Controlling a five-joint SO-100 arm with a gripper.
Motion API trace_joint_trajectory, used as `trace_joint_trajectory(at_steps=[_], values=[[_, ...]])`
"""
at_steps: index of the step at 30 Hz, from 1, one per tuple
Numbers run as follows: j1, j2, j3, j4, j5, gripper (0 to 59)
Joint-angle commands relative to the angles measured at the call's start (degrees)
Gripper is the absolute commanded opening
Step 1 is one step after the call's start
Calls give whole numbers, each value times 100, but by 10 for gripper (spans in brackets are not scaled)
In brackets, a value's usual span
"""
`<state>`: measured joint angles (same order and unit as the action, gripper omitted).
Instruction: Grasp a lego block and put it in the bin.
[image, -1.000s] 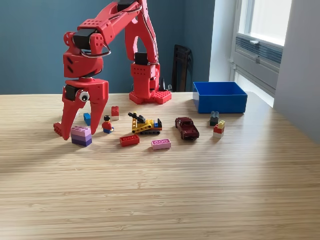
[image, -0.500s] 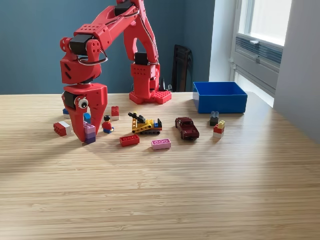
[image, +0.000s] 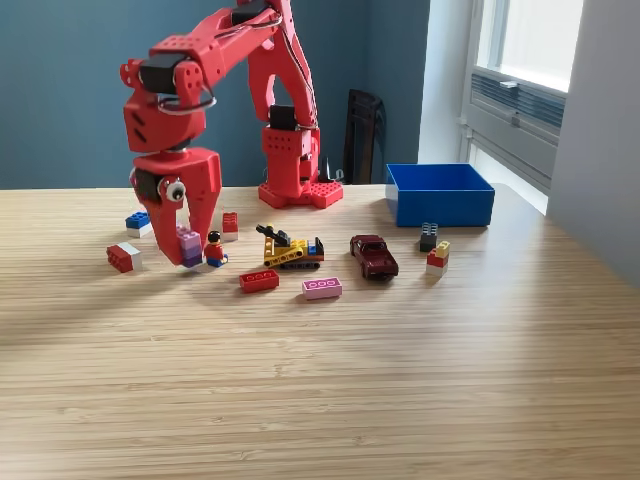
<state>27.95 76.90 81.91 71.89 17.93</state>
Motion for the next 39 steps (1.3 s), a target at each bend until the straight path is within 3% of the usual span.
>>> trace_joint_trajectory(at_steps=[1,8,17,32,39], values=[[-272,1494,-1046,580,-141,0],[-1644,2347,-1248,1538,-229,0],[-4421,2531,-984,2540,343,0],[-8789,2531,-149,2856,1002,0],[-9870,2522,396,2874,782,0]])
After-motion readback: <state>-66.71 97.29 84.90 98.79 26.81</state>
